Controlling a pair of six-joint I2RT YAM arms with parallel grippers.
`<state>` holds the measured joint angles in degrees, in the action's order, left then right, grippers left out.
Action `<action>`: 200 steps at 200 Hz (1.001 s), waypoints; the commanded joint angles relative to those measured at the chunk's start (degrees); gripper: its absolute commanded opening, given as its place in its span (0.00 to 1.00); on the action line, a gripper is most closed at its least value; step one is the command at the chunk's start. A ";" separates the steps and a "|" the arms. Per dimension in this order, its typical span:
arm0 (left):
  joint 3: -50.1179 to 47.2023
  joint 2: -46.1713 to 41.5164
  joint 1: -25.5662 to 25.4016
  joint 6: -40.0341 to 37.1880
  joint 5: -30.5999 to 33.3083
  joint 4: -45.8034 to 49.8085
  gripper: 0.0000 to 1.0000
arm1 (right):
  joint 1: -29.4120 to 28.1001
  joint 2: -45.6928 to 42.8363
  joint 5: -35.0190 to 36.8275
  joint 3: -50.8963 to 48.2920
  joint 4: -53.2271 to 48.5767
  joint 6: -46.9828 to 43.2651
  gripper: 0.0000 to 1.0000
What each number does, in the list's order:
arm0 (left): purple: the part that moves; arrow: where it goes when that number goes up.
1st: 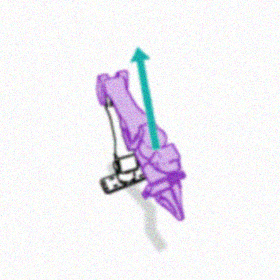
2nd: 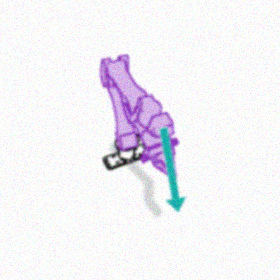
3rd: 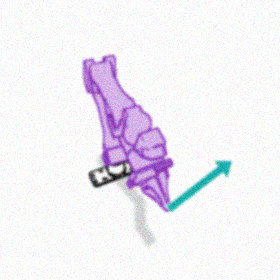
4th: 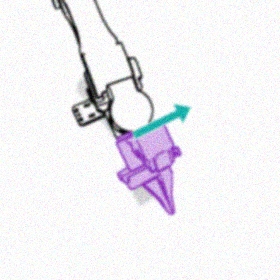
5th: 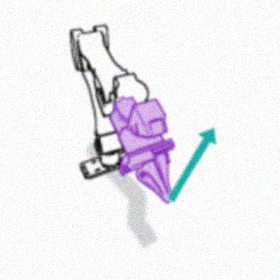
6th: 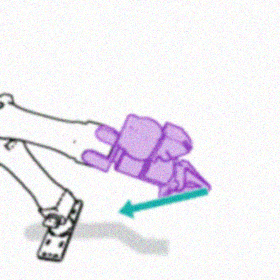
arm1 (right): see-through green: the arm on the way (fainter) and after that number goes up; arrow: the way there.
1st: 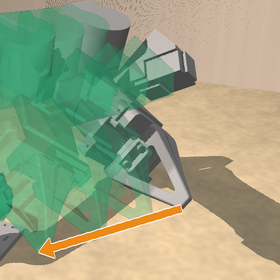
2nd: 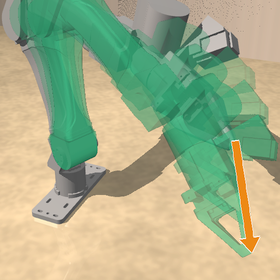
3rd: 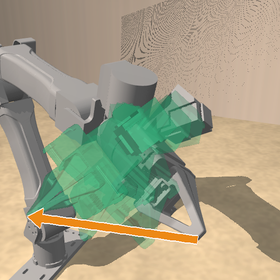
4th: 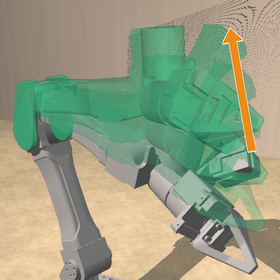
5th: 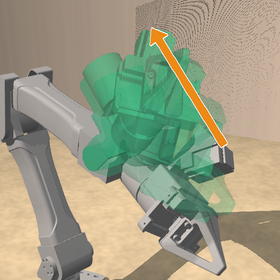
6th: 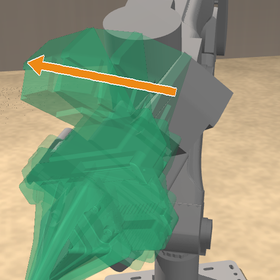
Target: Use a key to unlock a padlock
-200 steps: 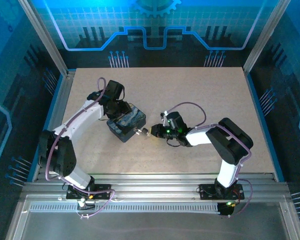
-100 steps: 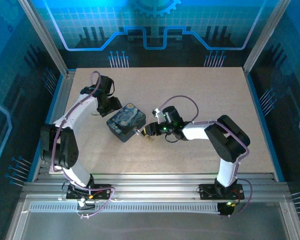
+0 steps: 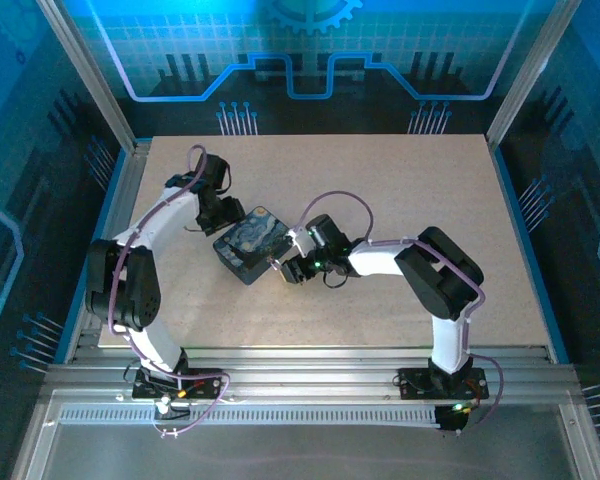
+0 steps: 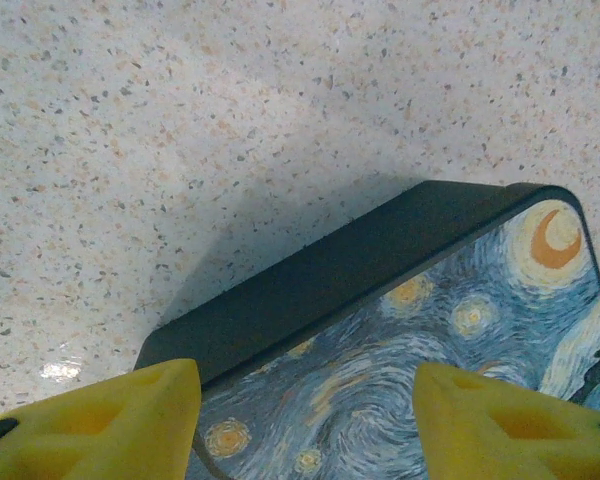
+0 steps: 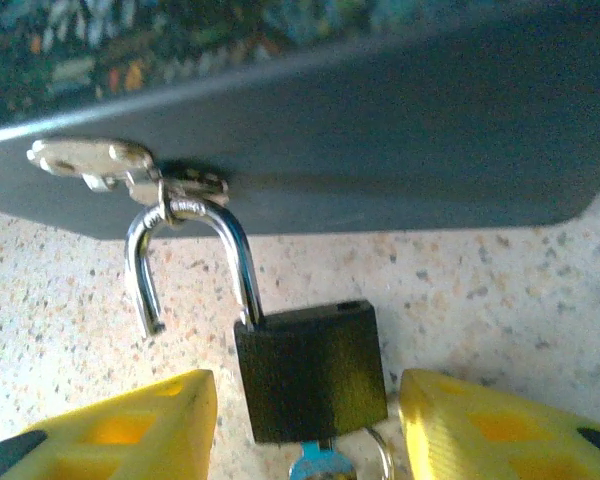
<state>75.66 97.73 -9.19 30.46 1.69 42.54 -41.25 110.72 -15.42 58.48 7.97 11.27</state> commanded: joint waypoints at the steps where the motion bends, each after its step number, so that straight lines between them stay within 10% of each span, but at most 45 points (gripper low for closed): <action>1: -1.63 0.97 0.58 -1.54 -1.51 -0.57 0.59 | -1.33 2.36 3.90 2.21 -4.21 -1.85 0.50; 121: -4.94 1.25 1.90 -2.75 -2.75 -2.02 0.58 | -1.04 6.62 0.72 4.73 -1.84 1.45 0.23; 200: -8.74 0.22 1.27 -0.59 -6.49 -2.51 0.56 | 0.35 3.06 4.84 -1.92 13.09 28.76 0.09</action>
<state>69.84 98.13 -7.27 29.65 -0.36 37.28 -40.82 112.57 -14.04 59.75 10.74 27.22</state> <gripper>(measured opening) 0.564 0.287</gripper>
